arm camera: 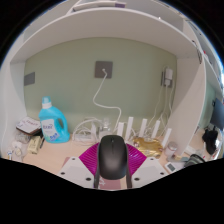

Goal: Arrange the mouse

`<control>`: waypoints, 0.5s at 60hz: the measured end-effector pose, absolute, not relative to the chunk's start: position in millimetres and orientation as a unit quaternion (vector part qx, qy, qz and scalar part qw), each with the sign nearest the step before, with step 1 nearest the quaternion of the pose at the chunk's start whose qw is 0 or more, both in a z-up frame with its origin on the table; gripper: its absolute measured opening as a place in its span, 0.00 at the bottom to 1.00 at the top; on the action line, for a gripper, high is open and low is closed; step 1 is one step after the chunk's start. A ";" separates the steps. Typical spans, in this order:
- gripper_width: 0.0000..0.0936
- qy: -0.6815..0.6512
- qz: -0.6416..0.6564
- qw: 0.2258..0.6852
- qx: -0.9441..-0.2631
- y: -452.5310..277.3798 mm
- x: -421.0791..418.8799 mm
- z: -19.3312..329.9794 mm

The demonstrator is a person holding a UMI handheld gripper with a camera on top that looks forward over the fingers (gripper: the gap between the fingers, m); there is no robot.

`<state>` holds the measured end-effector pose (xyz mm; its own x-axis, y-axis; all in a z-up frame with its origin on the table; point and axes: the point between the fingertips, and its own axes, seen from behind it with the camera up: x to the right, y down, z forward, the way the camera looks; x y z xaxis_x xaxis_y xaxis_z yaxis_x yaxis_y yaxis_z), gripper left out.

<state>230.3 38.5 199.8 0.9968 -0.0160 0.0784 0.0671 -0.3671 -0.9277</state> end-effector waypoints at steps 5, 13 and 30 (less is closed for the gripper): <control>0.38 -0.024 -0.018 0.513 -0.858 58.3 193.0 128.7; 0.39 -0.024 -0.011 0.448 -0.893 65.0 168.3 36.5; 0.64 -0.033 -0.007 0.411 -0.911 61.8 157.8 -6.7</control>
